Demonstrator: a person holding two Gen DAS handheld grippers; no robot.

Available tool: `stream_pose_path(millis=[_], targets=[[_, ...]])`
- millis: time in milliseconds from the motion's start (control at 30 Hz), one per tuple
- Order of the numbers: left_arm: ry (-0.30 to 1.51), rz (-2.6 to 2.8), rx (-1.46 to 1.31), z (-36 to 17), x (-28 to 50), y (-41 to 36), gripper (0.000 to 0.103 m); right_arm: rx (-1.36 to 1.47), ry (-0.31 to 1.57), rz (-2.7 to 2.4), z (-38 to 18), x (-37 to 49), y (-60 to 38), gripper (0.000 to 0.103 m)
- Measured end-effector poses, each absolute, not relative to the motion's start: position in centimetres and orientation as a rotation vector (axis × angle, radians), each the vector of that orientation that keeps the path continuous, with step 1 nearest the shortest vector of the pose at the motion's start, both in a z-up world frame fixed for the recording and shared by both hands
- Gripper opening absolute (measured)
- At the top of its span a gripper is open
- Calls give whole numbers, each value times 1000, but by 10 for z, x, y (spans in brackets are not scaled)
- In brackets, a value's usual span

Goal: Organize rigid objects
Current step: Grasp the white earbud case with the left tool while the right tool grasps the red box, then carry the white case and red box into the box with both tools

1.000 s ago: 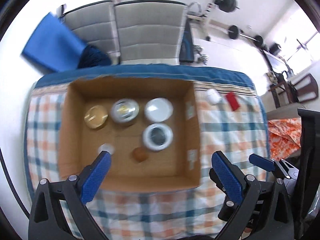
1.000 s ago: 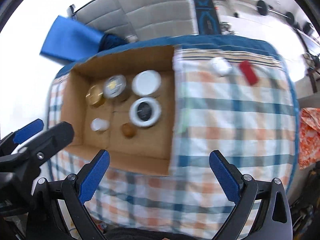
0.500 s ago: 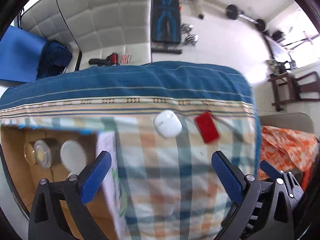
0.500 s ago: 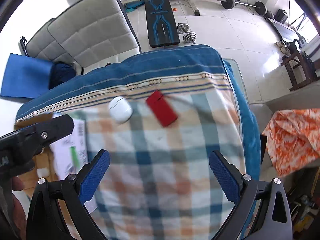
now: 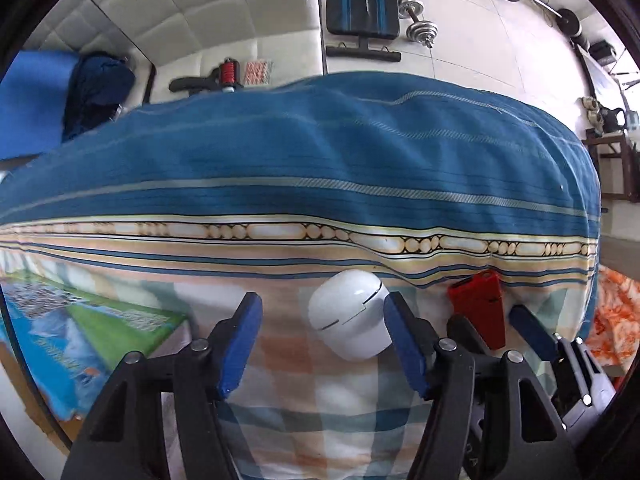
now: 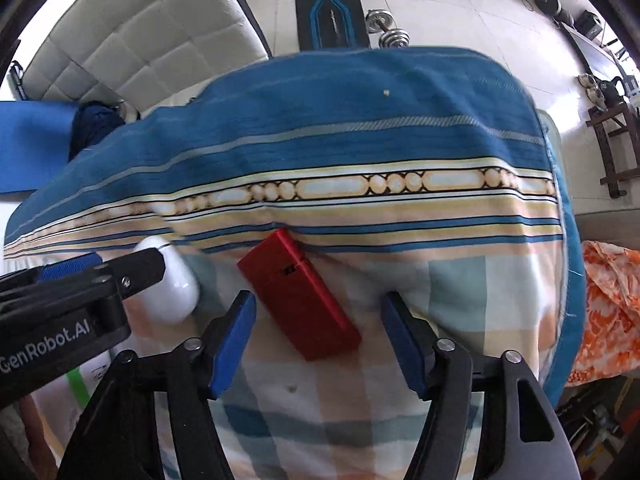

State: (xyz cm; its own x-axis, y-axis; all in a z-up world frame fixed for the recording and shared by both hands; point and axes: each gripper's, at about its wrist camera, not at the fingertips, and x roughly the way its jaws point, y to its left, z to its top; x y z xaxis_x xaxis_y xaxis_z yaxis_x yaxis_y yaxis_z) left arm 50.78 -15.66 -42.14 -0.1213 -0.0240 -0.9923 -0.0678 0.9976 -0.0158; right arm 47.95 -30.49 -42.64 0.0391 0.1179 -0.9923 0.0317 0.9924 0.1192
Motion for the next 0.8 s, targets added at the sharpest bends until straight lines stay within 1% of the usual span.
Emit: stream_pose_path(millis=[67,100,200,300,400,467,500,633,800], targets=[[1703,38,-85,-425,510,-156,62,95,1532,49,-425,479,-304,54],[1709,35,-84,-427,511,-158,62,93,1536,52,-424,479,-305,44],[1741,23,-95,-435,511,-162,62,101,1556,34,-418,477,-312,32],[1776,24,-75,-447,510,-167,62,123,1562,12,-414,473,-324,27],[1739,26,-36,-447,505,-172,61,180,1584,25,-416,466,-337,27],[1706,12,-5,-444,501,-177,53,225,1594,45,-419,463,-343,27],[1689,3,12,-442,499,-179,52,246,1595,46,-420,462,-347,28],[1659,-23,23,-439,492,-182,52,294,1606,28,-425,460,-357,48],[1652,-43,18,-438,479,-181,52,241,1608,-10,-437,452,-343,49]])
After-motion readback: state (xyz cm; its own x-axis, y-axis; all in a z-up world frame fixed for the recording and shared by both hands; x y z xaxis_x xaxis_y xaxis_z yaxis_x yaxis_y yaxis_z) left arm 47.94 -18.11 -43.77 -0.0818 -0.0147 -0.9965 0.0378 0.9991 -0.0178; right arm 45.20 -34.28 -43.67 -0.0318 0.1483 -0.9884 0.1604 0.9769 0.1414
